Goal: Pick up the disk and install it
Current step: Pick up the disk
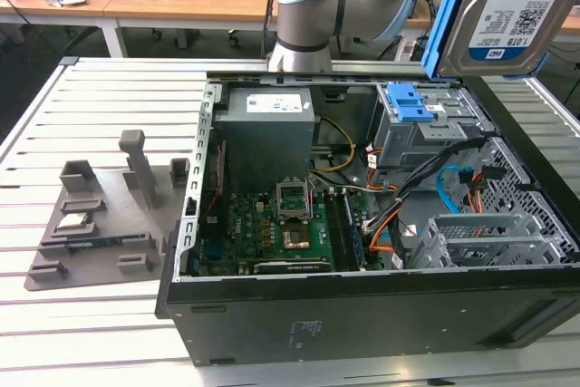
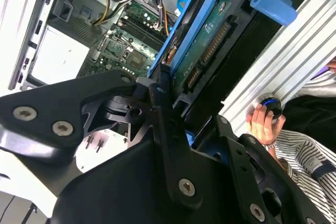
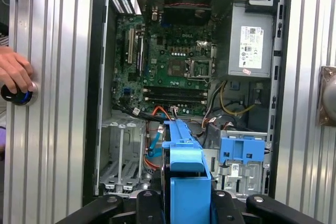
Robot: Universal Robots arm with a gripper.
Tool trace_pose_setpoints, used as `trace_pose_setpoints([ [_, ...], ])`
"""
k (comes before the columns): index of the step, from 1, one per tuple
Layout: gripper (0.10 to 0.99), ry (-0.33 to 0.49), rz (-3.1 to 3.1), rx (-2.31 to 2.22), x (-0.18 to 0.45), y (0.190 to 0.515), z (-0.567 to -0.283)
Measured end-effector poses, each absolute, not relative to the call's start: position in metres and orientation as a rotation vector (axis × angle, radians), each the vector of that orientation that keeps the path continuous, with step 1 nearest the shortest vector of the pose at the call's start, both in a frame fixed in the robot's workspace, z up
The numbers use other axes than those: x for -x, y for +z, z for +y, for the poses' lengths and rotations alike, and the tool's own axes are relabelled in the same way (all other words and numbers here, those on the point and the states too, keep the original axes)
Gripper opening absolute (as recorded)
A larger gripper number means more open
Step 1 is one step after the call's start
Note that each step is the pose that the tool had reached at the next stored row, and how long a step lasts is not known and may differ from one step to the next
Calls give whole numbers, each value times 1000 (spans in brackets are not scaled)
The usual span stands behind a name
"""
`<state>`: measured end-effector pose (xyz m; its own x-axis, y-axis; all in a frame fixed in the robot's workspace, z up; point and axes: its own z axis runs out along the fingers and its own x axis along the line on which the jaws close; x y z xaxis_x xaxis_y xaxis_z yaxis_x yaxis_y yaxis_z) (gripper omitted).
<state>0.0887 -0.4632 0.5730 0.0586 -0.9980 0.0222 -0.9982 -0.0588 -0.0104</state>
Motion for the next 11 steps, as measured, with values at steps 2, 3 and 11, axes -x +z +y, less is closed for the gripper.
trace_pose_setpoints([
  [2, 365, 37, -2150, -2280, -89, 573, -467],
  [3, 365, 37, -2150, -2280, -89, 573, -470],
  [11, 365, 37, -2150, -2280, -89, 572, -493],
])
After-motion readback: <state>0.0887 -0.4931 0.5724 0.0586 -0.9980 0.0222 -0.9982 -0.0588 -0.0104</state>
